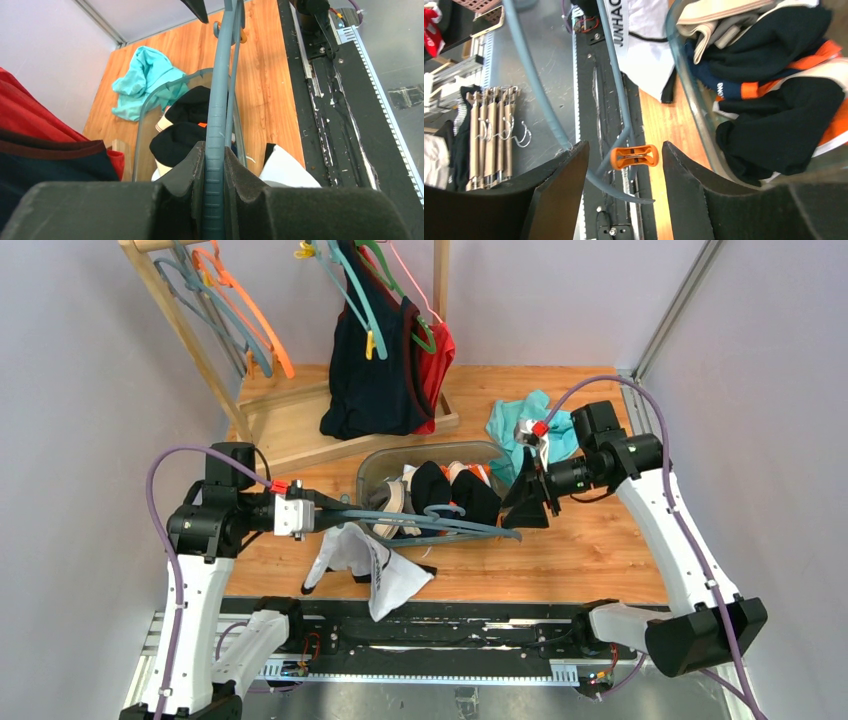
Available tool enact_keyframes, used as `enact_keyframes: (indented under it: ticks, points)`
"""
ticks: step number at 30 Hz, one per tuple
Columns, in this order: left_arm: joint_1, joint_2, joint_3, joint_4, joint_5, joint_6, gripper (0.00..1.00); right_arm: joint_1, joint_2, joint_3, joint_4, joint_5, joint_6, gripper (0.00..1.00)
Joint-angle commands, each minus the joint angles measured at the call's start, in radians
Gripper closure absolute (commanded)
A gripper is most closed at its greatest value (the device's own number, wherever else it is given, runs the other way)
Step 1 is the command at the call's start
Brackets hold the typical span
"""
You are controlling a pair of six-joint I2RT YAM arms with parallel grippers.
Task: Remove the underwear clipped to the hanger
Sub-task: Remove the underwear from the hanger.
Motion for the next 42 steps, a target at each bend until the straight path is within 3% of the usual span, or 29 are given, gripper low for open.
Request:
enact_keyframes:
  ticks: [1,13,31,37,42]
  points:
    - [0.004,-0.001,-0.011,0.017,0.0,0.021,1.0,-0.016,-0.028,0.1,0.027,0.034,0.055,0.43]
    - [0.004,0.051,0.017,0.013,-0.004,-0.056,1.0,0.003,-0.07,0.166,0.094,0.036,0.073,0.42]
    - [0.004,0.111,0.057,0.011,-0.004,-0.201,1.0,0.31,-0.087,0.036,0.289,0.316,0.064,0.43]
    - [0.004,0.104,0.048,0.011,-0.005,-0.197,1.0,0.329,-0.076,-0.012,0.349,0.297,0.087,0.55]
    - [0.004,0.107,0.043,0.011,-0.007,-0.198,1.0,0.343,-0.088,-0.05,0.408,0.277,0.097,0.75]
